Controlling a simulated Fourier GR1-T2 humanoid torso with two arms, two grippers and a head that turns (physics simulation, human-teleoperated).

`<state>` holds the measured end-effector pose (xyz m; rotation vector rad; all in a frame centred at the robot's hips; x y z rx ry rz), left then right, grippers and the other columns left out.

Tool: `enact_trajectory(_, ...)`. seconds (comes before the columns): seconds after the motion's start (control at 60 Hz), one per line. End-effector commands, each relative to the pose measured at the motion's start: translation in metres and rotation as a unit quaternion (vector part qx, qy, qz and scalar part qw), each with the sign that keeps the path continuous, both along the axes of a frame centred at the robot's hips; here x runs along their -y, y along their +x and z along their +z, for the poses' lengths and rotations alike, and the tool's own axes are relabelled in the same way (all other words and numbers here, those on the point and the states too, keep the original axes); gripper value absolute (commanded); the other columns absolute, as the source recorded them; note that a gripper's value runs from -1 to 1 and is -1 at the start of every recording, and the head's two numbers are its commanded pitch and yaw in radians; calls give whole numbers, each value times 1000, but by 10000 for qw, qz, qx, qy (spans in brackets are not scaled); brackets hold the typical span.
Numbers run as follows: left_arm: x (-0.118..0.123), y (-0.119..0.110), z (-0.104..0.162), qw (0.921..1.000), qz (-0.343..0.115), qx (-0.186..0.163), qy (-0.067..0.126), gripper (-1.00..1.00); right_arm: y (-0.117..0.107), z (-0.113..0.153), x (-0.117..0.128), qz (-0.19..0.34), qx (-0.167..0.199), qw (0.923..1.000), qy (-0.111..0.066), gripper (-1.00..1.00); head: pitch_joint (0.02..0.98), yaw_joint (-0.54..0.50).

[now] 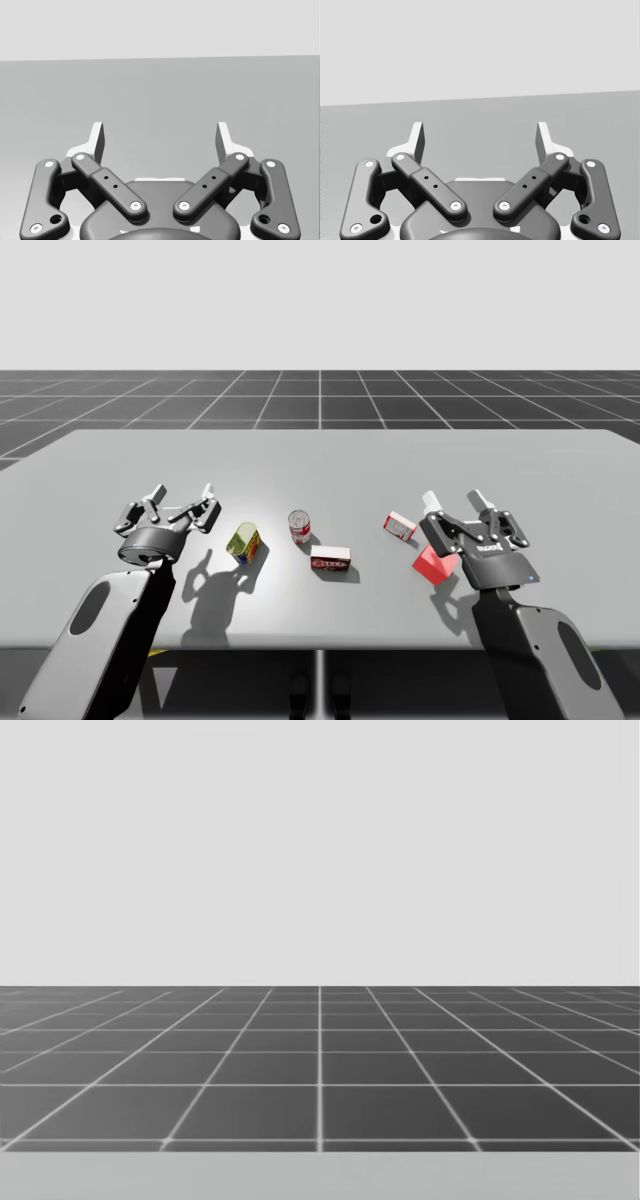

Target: Find the red cube and pick it up.

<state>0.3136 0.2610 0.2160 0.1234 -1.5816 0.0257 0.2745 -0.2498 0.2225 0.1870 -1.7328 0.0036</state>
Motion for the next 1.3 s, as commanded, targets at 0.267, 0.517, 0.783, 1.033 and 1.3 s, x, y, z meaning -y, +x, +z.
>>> enact_trajectory(0.267,0,-1,1,10000,13,-3,-10,-1000,-1,-1,1,5,-71,10000,-7,-1000,168,-5)
enact_trajectory(0.517,-1,-1,1,10000,33,-8,-34,-1000,0,0,4,-39,-64,10000,59,-1000,405,-1)
enact_trajectory(0.783,-1,0,0,10000,44,-18,-33,-1000,1,0,6,-25,-81,9999,108,-1000,561,20)
enact_trajectory(1.033,-2,1,0,9999,58,-5,-86,-1000,2,-1,6,-22,-112,9998,135,-1000,692,-34)
enact_trajectory(1.3,-3,2,1,9999,35,21,-111,-1000,2,-1,6,-50,-130,9998,150,-1000,788,-196)
